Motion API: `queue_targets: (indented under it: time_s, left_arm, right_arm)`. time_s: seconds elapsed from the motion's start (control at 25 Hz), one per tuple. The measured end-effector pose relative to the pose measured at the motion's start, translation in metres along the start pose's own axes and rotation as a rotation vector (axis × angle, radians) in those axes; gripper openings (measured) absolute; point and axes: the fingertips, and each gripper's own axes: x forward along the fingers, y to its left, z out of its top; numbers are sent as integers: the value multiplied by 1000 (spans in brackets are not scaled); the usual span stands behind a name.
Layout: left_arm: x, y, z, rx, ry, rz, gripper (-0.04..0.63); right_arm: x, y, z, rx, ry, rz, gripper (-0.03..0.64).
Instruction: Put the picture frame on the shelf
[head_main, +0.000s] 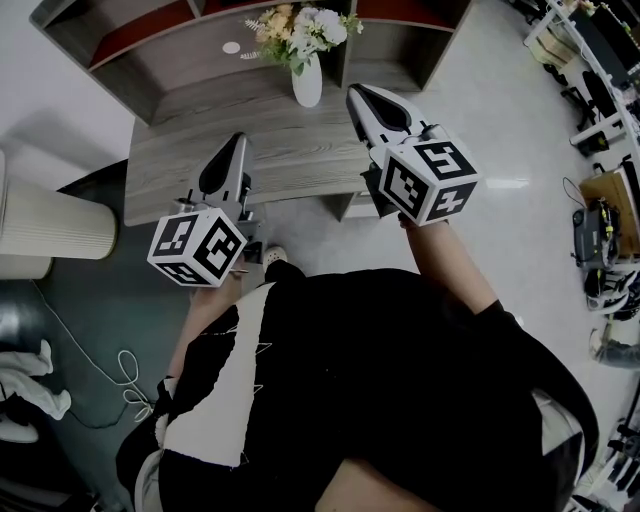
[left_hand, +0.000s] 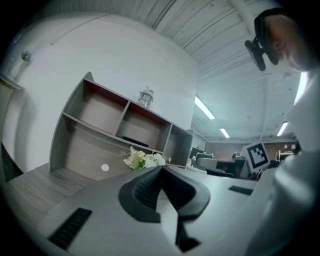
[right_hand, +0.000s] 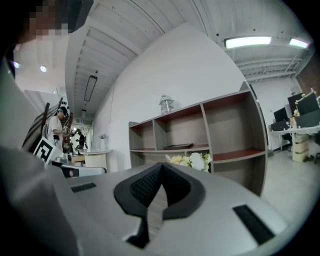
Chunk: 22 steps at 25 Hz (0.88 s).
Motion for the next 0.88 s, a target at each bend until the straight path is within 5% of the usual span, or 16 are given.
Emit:
queue_targets:
  time_s: [0.88]
  left_arm:
    - [-4,5,1,-1,-6,14,12]
  right_arm:
    - [5,3,-6,8,16,5,5]
